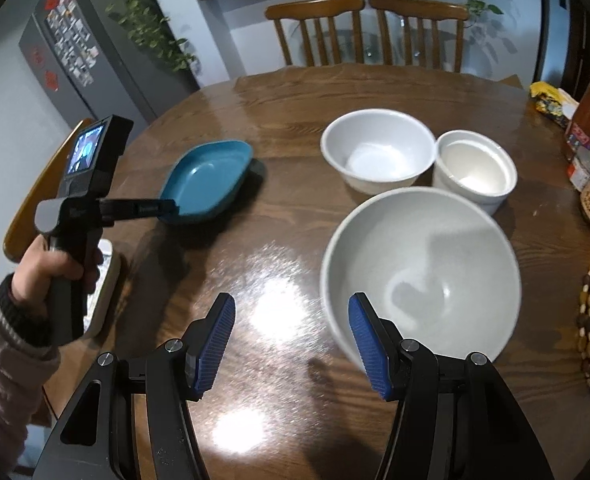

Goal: Organize plates and bowls
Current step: 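Grasp the teal dish's other side with the right gripper while the left gripper holds it, then carry the teal dish with both grippers over the stacked plates, then lower the teal dish onto the stacked plates and open both grippers, then withdraw both grippers and move them toward the large white bowl, then grasp the rim of the large white bowl with both grippers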

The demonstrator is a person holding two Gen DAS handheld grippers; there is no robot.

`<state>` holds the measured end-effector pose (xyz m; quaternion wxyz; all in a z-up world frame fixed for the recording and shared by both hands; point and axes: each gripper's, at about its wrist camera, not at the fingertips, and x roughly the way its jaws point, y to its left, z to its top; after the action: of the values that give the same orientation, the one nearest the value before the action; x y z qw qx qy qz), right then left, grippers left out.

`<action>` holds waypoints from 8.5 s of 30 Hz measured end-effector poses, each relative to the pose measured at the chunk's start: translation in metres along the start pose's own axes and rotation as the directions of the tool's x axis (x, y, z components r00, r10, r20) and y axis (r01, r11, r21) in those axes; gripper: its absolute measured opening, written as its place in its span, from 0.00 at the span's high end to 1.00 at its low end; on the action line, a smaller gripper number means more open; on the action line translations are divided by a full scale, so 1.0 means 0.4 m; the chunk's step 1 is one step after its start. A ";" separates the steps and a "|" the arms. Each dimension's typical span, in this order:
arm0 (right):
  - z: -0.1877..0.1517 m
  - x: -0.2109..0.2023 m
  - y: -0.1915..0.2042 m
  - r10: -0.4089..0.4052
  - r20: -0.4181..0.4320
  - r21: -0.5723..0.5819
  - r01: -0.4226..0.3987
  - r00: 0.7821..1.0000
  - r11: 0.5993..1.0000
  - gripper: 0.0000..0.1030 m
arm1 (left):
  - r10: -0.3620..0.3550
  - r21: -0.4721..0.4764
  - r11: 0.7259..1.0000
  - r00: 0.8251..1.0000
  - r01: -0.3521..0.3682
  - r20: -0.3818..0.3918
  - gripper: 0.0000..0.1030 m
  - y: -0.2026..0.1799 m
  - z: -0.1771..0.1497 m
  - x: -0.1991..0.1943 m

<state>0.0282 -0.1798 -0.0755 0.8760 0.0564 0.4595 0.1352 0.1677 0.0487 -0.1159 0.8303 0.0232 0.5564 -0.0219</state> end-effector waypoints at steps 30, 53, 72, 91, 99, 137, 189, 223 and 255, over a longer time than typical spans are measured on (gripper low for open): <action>-0.112 0.162 0.111 -0.010 -0.201 -0.086 -0.008 0.980 0.996 0.45 | -0.129 0.112 0.985 0.990 0.134 -0.054 0.87 -0.072 -0.446 -0.132; -0.106 0.113 0.107 -0.039 -0.128 -0.111 0.024 0.991 0.994 0.87 | -0.133 0.095 0.987 0.991 0.133 -0.005 0.87 -0.084 -0.392 -0.164; -0.073 0.052 0.237 0.059 -0.069 -0.193 -0.072 0.996 0.979 0.87 | -0.047 -0.023 0.998 0.992 0.050 0.118 0.87 0.057 -0.388 -0.254; -0.014 0.173 0.495 0.157 -0.139 -0.305 -0.193 0.978 0.932 0.87 | 0.097 -0.180 0.981 0.989 -0.076 0.110 0.86 0.330 -0.389 -0.264; 0.010 0.232 0.550 0.136 -0.165 -0.336 -0.186 0.977 0.923 0.87 | 0.107 -0.209 0.974 0.991 -0.089 0.080 0.86 0.376 -0.388 -0.232; 0.009 0.249 0.581 0.045 -0.167 -0.365 -0.104 0.985 0.925 0.67 | 0.105 -0.211 0.973 0.993 -0.090 0.059 0.55 0.378 -0.394 -0.213; -0.057 -0.042 0.336 0.193 -0.020 -0.249 -0.191 0.981 0.949 0.41 | 0.241 -0.157 0.965 0.945 -0.210 0.223 0.01 0.120 -0.419 -0.389; -0.091 -0.176 -0.189 -0.007 0.075 0.063 0.003 0.997 0.998 0.41 | 0.030 0.059 0.997 0.979 -0.043 0.204 0.01 -0.320 -0.301 -0.317; -0.037 0.009 -0.377 0.047 -0.037 0.135 -0.042 0.998 0.990 0.79 | -0.080 0.154 0.986 0.993 0.066 0.088 0.78 -0.560 -0.201 -0.123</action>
<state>0.0460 -0.3236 -0.1203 0.8575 0.1225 0.4838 0.1247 0.0608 -0.1692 -0.1042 0.8500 0.0643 0.5141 -0.0954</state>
